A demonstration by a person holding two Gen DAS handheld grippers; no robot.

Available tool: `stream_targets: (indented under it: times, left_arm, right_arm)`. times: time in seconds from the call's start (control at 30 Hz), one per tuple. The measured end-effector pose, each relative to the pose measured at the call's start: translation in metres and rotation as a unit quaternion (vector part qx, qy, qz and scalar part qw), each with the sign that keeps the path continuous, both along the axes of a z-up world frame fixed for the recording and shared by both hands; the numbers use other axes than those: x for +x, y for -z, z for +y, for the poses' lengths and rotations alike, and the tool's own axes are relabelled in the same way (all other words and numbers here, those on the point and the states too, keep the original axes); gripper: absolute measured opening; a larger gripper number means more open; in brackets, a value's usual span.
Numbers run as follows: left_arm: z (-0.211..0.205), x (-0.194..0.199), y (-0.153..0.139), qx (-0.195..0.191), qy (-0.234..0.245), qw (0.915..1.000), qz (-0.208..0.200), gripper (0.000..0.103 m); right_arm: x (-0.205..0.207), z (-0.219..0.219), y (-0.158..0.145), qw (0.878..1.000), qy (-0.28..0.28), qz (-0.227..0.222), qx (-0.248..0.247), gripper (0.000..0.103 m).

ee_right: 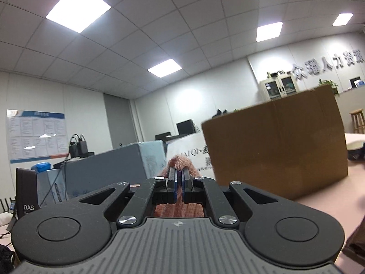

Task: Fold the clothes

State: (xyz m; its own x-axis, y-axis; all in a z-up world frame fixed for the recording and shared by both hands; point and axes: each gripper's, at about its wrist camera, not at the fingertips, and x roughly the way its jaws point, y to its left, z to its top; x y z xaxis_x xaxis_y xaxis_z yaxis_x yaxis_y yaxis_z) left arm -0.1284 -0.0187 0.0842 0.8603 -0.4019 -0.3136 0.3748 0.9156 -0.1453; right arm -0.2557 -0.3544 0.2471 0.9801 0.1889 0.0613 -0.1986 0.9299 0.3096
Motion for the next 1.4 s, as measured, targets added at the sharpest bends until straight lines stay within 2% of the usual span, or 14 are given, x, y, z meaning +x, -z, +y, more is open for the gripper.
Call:
stream_targets:
  times: [0.1, 0.2, 0.23, 0.3, 0.37, 0.43, 0.5, 0.53, 0.73, 0.93, 1.0, 1.07, 1.17, 1.4]
  left_arm:
    - [0.002, 0.006, 0.015, 0.017, -0.006, 0.9995, 0.027, 0.016]
    - [0.01, 0.015, 0.031, 0.034, -0.012, 0.9975, 0.061, 0.016]
    - [0.015, 0.019, 0.036, 0.035, -0.01, 0.9964, 0.077, 0.016]
    - [0.023, 0.018, 0.043, 0.035, 0.002, 0.9941, 0.103, 0.019]
    - [0.027, 0.019, 0.044, 0.047, 0.006, 0.9931, 0.107, 0.021]
    - [0.031, 0.015, 0.05, 0.068, -0.001, 0.9921, 0.105, 0.039]
    - [0.032, 0.018, 0.049, 0.07, -0.009, 0.9917, 0.107, 0.079]
    - [0.032, 0.017, 0.048, 0.066, -0.01, 0.9922, 0.105, 0.086]
    - [0.023, 0.01, 0.05, 0.099, -0.008, 0.9919, 0.078, 0.086]
    - [0.019, 0.011, 0.055, 0.122, -0.024, 0.9892, 0.077, 0.033]
    - [0.019, 0.012, 0.055, 0.127, -0.029, 0.9888, 0.074, 0.021]
    - [0.02, 0.008, 0.051, 0.128, -0.037, 0.9893, 0.059, 0.019]
    - [0.023, -0.004, 0.04, 0.132, -0.055, 0.9897, 0.015, 0.018]
    - [0.062, -0.037, 0.028, 0.16, -0.072, 0.9846, -0.003, 0.015]
  right_arm:
    - [0.044, -0.02, 0.022, 0.999, -0.012, 0.027, 0.015, 0.004]
    - [0.096, -0.037, 0.042, 0.99, -0.039, 0.13, 0.024, 0.009]
    - [0.114, -0.045, 0.049, 0.982, -0.076, 0.175, 0.015, 0.017]
    - [0.122, -0.05, 0.057, 0.969, -0.112, 0.222, 0.004, 0.062]
    - [0.127, -0.055, 0.058, 0.963, -0.129, 0.235, 0.001, 0.071]
    - [0.12, -0.053, 0.05, 0.97, -0.13, 0.206, -0.009, 0.085]
    - [0.115, -0.05, 0.037, 0.979, -0.121, 0.165, -0.013, 0.102]
    - [0.114, -0.052, 0.035, 0.981, -0.119, 0.155, -0.01, 0.103]
    - [0.123, -0.058, 0.034, 0.983, -0.114, 0.142, -0.004, 0.103]
    - [0.125, -0.059, 0.048, 0.983, -0.101, 0.154, -0.02, 0.101]
    - [0.081, -0.064, 0.056, 0.984, -0.101, 0.147, -0.021, 0.09]
    - [0.056, -0.061, 0.062, 0.984, -0.106, 0.14, -0.024, 0.055]
    - [0.041, -0.049, 0.061, 0.985, -0.095, 0.136, -0.046, 0.024]
    - [0.028, -0.012, 0.06, 0.985, -0.101, 0.135, -0.039, 0.033]
